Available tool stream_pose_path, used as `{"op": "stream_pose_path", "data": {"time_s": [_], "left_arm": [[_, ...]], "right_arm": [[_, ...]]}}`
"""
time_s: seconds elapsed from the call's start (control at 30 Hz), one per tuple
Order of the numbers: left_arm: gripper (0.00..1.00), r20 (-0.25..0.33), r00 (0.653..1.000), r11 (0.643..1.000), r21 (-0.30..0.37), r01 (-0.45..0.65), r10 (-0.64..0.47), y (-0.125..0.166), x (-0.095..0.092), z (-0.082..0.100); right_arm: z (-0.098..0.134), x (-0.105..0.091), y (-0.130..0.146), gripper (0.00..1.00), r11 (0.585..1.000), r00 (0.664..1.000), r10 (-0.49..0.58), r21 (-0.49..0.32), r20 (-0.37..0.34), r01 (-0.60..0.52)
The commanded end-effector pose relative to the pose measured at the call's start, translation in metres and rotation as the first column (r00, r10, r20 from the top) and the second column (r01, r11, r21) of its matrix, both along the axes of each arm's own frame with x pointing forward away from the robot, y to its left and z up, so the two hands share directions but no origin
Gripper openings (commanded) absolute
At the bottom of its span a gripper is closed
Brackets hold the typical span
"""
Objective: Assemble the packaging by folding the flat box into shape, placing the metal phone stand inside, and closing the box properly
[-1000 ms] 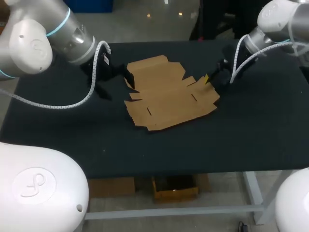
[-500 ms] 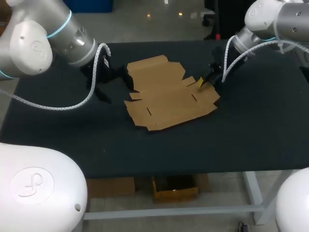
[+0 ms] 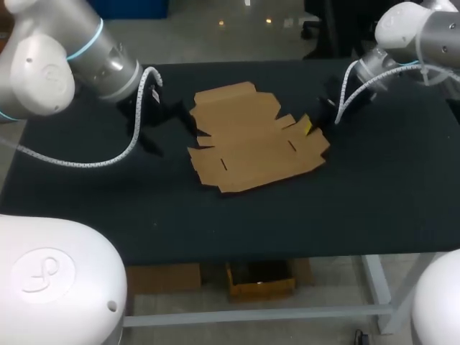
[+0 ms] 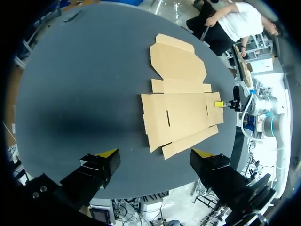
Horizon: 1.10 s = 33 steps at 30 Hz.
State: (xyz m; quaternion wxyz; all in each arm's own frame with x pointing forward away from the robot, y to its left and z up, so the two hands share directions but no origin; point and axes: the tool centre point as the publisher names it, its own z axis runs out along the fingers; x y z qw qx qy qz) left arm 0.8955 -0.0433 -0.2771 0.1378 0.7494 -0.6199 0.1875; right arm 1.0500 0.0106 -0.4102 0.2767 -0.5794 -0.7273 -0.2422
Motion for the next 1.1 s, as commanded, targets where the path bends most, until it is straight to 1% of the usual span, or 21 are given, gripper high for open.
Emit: {"op": "stream_pose_path", "data": {"time_s": [0.03, 0.2, 0.27, 0.5, 0.83, 0.97, 1.0, 1.03, 1.07, 1.1], "left_arm": [[1.0, 0.0, 1.0, 1.0, -0.004, 0.001, -0.001, 0.004, -0.004, -0.002], [1.0, -0.006, 1.0, 1.0, -0.011, 0.004, -0.004, 0.006, -0.007, -0.005], [1.0, -0.007, 1.0, 1.0, -0.013, 0.004, -0.004, 0.007, -0.008, -0.005], [1.0, -0.007, 1.0, 1.0, -0.023, 0.007, -0.007, 0.009, -0.011, -0.007], [1.0, -0.001, 1.0, 1.0, -0.028, 0.011, -0.011, 0.012, -0.014, -0.006], [1.0, -0.001, 1.0, 1.0, -0.028, 0.013, -0.013, 0.012, -0.015, -0.006], [1.0, -0.001, 1.0, 1.0, -0.028, 0.013, -0.013, 0.012, -0.015, -0.006], [1.0, -0.001, 1.0, 1.0, -0.028, 0.013, -0.013, 0.012, -0.015, -0.006], [1.0, -0.001, 1.0, 1.0, -0.029, 0.012, -0.012, 0.012, -0.016, -0.006], [1.0, -0.001, 1.0, 1.0, -0.029, 0.012, -0.012, 0.012, -0.016, -0.006]], "right_arm": [[0.002, -0.027, -0.004, 0.0, 0.996, 0.994, -0.085, 0.027, 0.074, 0.083], [0.007, -0.045, 0.002, 0.0, 0.99, 0.986, -0.137, 0.042, 0.091, 0.134], [0.01, -0.053, 0.004, 0.0, 0.987, 0.983, -0.155, 0.064, 0.098, 0.149], [0.014, -0.073, 0.012, 0.0, 0.979, 0.973, -0.202, 0.059, 0.111, 0.196], [0.01, -0.095, 0.007, 0.0, 0.96, 0.954, -0.275, 0.086, 0.122, 0.266], [0.008, -0.1, 0.007, 0.0, 0.959, 0.955, -0.275, 0.099, 0.113, 0.265], [0.007, -0.1, 0.007, 0.25, 0.959, 0.955, -0.275, 0.102, 0.111, 0.264], [0.007, -0.101, 0.007, 0.41, 0.959, 0.955, -0.276, 0.104, 0.108, 0.265], [0.007, -0.101, 0.007, 0.47, 0.958, 0.955, -0.276, 0.106, 0.105, 0.265], [0.007, -0.102, 0.006, 0.76, 0.958, 0.956, -0.277, 0.11, 0.1, 0.266]]}}
